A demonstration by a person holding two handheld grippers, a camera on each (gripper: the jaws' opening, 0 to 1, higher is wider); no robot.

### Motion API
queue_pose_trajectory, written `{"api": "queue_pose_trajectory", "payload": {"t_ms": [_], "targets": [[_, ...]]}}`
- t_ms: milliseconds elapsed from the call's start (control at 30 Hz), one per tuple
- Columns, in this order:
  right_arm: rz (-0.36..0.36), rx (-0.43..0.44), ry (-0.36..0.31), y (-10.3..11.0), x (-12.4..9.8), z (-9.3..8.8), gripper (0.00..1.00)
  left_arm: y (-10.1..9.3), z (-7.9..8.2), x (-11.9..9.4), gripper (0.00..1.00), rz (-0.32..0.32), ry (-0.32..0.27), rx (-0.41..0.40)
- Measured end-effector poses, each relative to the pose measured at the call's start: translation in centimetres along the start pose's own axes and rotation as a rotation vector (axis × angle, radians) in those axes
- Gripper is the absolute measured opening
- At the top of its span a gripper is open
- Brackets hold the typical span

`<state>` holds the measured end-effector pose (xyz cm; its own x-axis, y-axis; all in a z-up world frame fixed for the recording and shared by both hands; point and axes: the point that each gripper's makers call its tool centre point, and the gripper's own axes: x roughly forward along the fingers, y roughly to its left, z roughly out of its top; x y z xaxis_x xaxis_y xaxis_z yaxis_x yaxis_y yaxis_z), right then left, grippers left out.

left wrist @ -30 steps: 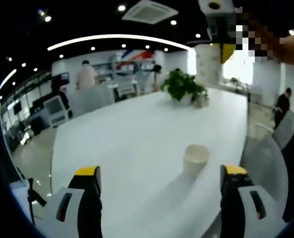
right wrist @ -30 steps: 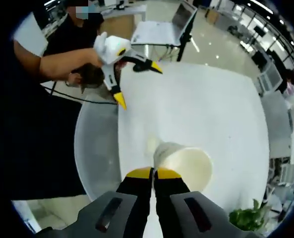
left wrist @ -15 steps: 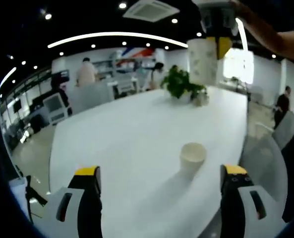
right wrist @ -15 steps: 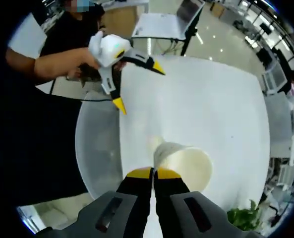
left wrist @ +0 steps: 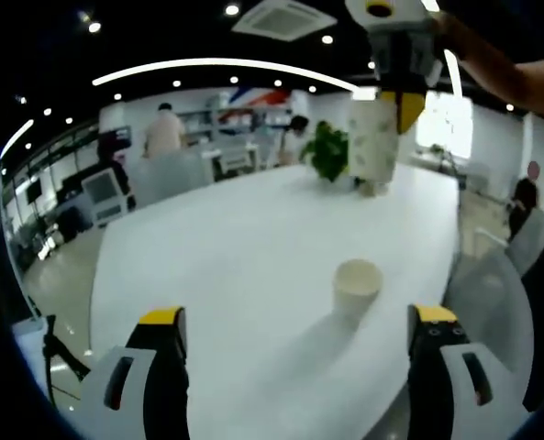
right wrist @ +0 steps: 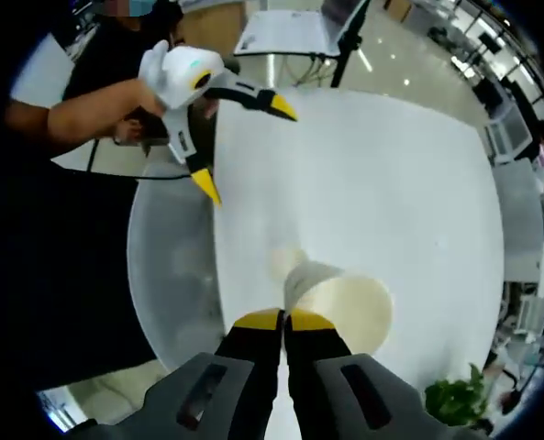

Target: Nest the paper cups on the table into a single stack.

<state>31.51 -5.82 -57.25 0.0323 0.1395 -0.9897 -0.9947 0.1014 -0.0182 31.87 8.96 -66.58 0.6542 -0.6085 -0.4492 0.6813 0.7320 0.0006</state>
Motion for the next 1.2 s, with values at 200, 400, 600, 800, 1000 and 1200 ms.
{"api": "queue_pose_trajectory", "payload": {"t_ms": [200, 400, 600, 800, 1000, 1200], "targets": [[0.009, 0.016, 0.0, 0.3, 2.0, -0.1, 0.0, -0.5, -0.4, 0.2, 0.99, -0.004, 0.01, -0.001], [0.008, 0.063, -0.002, 0.2, 3.7, -0.3, 0.0, -0.7, -0.7, 0.6, 0.99, 0.001, 0.012, -0.002], [0.013, 0.078, 0.0, 0.8, 5.6, -0.4, 0.0, -1.2, -0.7, 0.6, 0.99, -0.01, -0.003, -0.009], [-0.005, 0.092, 0.003, 0.8, 7.7, -0.8, 0.0, -1.0, -0.9, 0.5, 0.99, -0.005, -0.018, -0.018], [0.014, 0.109, 0.002, 1.3, 9.4, -1.1, 0.0, -0.8, -1.1, 0.5, 0.99, 0.004, -0.018, -0.027], [0.021, 0.11, 0.006, 1.4, 10.7, -0.9, 0.0, -0.3, -1.6, 0.7, 0.99, 0.038, -0.002, -0.018]]}}
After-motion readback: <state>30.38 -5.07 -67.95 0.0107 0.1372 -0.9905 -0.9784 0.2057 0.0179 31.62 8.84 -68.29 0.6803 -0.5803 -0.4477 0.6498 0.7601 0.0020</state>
